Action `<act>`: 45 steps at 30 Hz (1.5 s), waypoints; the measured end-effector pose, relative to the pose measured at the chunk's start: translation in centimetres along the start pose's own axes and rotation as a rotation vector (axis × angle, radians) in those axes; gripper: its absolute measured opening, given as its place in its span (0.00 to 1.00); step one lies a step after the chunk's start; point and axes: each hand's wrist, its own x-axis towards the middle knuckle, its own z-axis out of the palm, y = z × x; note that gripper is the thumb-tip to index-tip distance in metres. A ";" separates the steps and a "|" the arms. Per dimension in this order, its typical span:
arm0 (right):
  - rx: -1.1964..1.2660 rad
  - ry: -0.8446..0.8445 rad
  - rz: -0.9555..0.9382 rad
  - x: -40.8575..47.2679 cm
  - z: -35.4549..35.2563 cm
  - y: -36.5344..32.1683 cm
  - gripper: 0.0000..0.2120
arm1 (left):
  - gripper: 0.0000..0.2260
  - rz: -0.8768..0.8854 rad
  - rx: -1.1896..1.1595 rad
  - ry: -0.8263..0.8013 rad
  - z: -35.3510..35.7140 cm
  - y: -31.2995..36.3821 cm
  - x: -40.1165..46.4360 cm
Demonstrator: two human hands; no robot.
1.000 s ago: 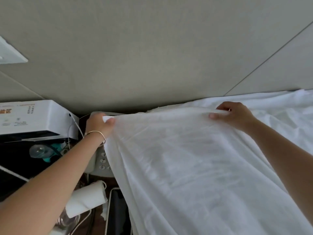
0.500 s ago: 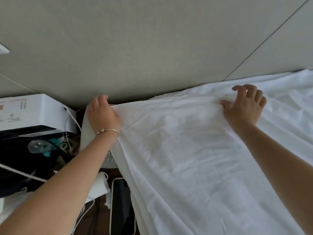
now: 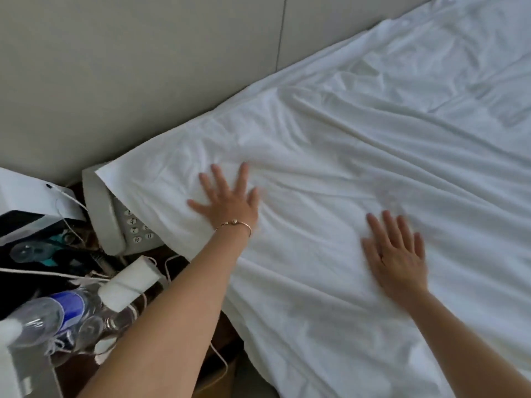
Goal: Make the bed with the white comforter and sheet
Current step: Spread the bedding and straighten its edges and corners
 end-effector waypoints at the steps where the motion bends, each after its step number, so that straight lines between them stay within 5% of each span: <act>1: -0.004 -0.008 0.041 -1.7 0.5 1.6 0.26 | 0.25 -0.016 -0.028 -0.002 0.3 1.3 -1.2; 8: 0.124 0.045 0.172 -12.4 5.0 7.2 0.28 | 0.24 0.717 0.225 -0.044 9.3 8.0 -15.8; 13: 0.132 0.391 0.027 -20.5 8.5 6.5 0.23 | 0.26 1.003 0.309 0.016 14.8 7.6 -24.0; 17: 0.213 0.472 0.010 -29.2 12.6 6.6 0.12 | 0.27 1.192 0.418 -0.093 16.5 5.8 -27.4; 23: 0.185 0.447 0.130 -36.8 16.1 10.4 0.33 | 0.38 1.360 0.457 -0.108 16.8 2.6 -29.2; 28: 0.287 0.460 0.181 -36.2 14.9 11.2 0.18 | 0.22 1.383 0.168 0.200 16.4 4.1 -29.7; 30: 0.270 0.547 0.172 -35.9 14.1 11.6 0.15 | 0.16 1.358 0.052 0.203 16.0 4.6 -30.1; 35: 0.312 0.629 0.229 -37.5 12.0 11.5 0.16 | 0.11 1.147 -0.041 -0.121 13.9 3.8 -30.5; 38: 0.379 0.660 0.314 -40.3 10.7 11.0 0.16 | 0.27 1.221 0.132 -0.307 12.3 1.8 -31.0; 41: 0.337 0.431 0.318 -43.6 11.5 9.8 0.11 | 0.22 1.326 0.365 -0.362 11.1 0.2 -31.9; 45: 0.162 -0.224 0.387 -48.7 14.6 6.5 0.05 | 0.17 1.340 0.533 -0.552 11.3 -1.9 -33.1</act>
